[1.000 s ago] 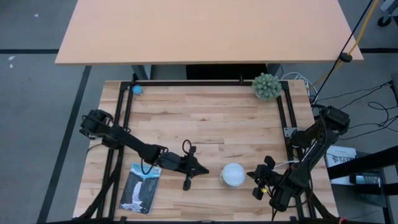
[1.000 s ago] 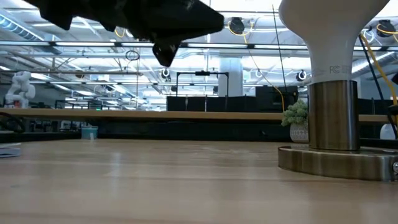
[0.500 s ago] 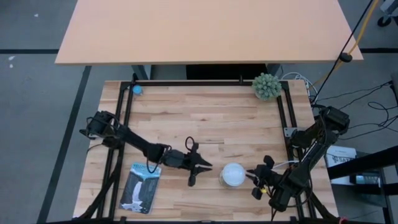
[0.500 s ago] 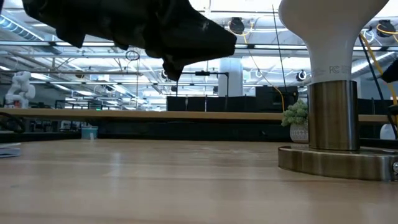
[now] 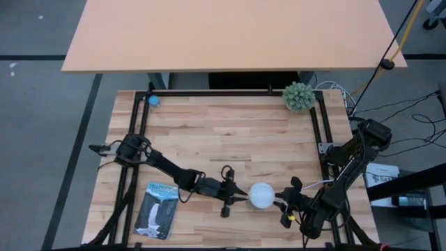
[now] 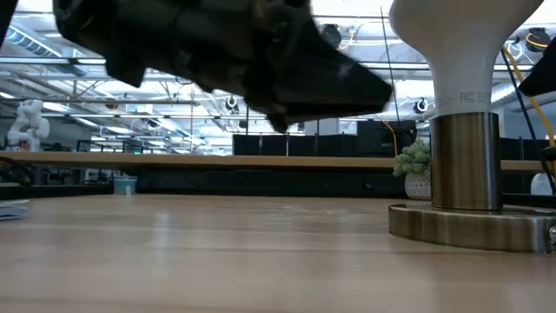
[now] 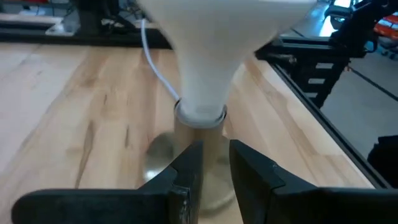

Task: Screw lightbulb
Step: Remove the lightbulb from the bronze lamp socket

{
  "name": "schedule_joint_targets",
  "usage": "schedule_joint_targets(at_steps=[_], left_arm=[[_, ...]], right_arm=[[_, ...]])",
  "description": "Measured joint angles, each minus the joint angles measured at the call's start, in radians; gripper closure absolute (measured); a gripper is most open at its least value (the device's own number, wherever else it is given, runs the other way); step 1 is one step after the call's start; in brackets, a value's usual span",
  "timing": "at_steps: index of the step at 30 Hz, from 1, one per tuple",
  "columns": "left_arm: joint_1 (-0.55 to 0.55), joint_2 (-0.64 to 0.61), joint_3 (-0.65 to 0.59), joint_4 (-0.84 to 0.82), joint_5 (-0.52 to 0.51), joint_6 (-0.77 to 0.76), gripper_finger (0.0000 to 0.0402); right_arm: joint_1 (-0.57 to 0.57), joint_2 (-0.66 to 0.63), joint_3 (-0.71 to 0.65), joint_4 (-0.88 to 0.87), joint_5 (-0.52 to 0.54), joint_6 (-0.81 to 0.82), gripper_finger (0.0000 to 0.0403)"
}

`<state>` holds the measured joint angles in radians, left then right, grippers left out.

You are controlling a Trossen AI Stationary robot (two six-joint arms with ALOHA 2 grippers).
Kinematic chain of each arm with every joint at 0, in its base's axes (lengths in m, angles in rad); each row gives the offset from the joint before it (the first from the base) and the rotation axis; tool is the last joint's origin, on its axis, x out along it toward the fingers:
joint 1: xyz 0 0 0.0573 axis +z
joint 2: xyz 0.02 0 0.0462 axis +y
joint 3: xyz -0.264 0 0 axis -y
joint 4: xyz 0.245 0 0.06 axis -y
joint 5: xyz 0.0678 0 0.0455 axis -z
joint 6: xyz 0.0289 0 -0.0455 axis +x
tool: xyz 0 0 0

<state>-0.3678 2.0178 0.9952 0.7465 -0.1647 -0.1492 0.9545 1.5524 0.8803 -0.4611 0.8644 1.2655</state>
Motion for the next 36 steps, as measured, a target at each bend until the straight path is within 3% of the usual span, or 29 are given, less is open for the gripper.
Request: schedule_joint_targets(at_steps=[14, 22, 29, 36], left_arm=[[0.015, 0.021, 0.060, -0.169, 0.002, -0.053, 0.0319], [-0.008, 0.075, 0.072, -0.147, 0.020, -0.059, 0.0319], [-0.009, 0.172, 0.163, -0.141, 0.018, -0.048, 0.0319], [0.007, 0.181, 0.173, -0.145, 0.009, -0.028, 0.0319]], right_arm=[[-0.005, 0.000, 0.000, 0.056, -0.056, 0.005, 0.0291], [-0.020, 0.000, 0.000, 0.054, -0.056, 0.005, 0.0291], [-0.023, 0.000, 0.000, 0.071, -0.058, 0.005, 0.0291], [-0.023, 0.000, 0.000, 0.095, -0.059, 0.005, 0.0291]])
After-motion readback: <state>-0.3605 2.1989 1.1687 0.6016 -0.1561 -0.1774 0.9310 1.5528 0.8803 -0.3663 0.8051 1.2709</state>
